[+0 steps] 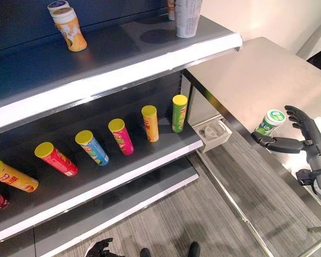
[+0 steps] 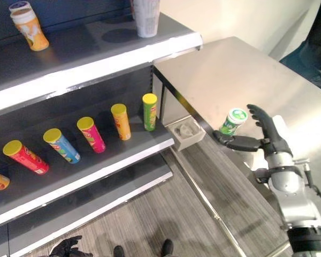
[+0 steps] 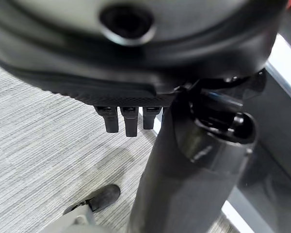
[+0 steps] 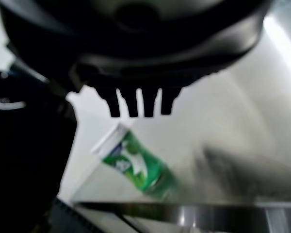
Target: Put the goods on the table back onto the shelves and tidy them up.
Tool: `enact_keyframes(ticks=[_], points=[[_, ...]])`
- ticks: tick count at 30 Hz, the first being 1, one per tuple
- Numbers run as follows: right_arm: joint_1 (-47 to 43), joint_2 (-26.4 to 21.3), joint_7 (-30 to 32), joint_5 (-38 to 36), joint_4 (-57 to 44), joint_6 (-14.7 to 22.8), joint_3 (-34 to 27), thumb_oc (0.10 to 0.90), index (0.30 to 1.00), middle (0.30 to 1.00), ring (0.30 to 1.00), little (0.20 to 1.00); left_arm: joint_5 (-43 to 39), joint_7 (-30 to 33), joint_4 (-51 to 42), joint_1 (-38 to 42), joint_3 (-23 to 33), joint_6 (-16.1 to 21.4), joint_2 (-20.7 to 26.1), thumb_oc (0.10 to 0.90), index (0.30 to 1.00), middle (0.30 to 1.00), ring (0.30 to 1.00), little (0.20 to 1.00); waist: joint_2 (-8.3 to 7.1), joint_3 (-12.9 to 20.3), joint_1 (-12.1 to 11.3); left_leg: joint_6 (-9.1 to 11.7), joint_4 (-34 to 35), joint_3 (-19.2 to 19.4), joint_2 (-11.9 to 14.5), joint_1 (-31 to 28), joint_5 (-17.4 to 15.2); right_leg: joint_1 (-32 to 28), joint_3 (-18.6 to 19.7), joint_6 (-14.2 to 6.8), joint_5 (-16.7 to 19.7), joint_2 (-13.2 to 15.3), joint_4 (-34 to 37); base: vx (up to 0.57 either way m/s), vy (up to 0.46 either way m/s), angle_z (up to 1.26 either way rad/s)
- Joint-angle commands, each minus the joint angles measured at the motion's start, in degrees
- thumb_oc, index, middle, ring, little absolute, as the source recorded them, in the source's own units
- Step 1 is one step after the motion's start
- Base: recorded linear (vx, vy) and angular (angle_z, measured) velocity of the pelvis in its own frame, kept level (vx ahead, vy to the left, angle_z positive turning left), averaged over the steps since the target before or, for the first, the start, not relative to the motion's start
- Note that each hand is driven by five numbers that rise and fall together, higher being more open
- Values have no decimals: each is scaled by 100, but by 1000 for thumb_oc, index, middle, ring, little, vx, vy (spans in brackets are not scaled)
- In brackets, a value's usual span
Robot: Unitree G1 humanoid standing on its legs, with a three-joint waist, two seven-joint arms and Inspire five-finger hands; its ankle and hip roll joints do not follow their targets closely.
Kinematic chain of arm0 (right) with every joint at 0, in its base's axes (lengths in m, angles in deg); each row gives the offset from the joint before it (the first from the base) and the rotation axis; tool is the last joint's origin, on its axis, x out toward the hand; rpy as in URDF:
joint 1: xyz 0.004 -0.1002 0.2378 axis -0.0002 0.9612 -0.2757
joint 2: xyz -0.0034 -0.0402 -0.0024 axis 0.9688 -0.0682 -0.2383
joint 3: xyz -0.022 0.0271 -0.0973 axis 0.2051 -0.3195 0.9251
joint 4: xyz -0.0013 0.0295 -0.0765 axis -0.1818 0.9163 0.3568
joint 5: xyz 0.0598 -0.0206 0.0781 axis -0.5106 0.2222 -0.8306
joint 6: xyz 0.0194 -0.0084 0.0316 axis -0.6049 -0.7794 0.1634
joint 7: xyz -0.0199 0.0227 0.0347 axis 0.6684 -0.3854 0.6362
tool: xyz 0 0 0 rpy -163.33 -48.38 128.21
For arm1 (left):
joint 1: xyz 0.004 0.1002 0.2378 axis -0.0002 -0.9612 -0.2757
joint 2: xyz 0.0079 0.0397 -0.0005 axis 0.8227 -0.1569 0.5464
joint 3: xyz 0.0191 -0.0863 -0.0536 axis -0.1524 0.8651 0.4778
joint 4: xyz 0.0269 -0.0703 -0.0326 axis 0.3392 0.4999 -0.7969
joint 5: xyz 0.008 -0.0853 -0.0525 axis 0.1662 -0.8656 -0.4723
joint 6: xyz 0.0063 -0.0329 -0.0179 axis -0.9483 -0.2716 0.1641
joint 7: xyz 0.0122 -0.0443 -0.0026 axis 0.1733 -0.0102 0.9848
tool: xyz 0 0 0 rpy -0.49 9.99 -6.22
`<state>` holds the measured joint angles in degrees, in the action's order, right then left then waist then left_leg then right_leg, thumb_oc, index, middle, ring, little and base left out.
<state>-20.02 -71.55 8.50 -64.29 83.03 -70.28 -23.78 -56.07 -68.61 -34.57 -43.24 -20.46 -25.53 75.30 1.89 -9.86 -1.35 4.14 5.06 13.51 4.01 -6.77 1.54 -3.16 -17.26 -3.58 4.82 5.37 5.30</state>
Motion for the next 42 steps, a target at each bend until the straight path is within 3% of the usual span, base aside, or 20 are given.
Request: enact_keyframes(ticks=[1,16,42], points=[[-620,-251,349,409,-223,282,-449,800,900,900,900,900,109,72,98,63,-151,159,342,800,900,900,900,900,-408,383,-33,268,-74,25,501,304,-33,-73,-164,-793,-236,846,-252,25,-12,4],[-560,-61,921,1042,-66,116,-739,800,900,900,900,900,165,175,71,-38,-78,137,376,800,900,900,900,900,-341,334,-88,249,-65,-84,473,363,-50,-81,-263,-814,-220,894,-223,22,-4,5],[-1054,356,1471,1062,618,-60,-540,800,900,900,900,900,170,235,-143,-184,-115,134,478,800,900,900,900,900,-163,239,-202,230,-29,-192,412,381,-74,-116,-334,-823,-179,922,-109,2,0,0]])
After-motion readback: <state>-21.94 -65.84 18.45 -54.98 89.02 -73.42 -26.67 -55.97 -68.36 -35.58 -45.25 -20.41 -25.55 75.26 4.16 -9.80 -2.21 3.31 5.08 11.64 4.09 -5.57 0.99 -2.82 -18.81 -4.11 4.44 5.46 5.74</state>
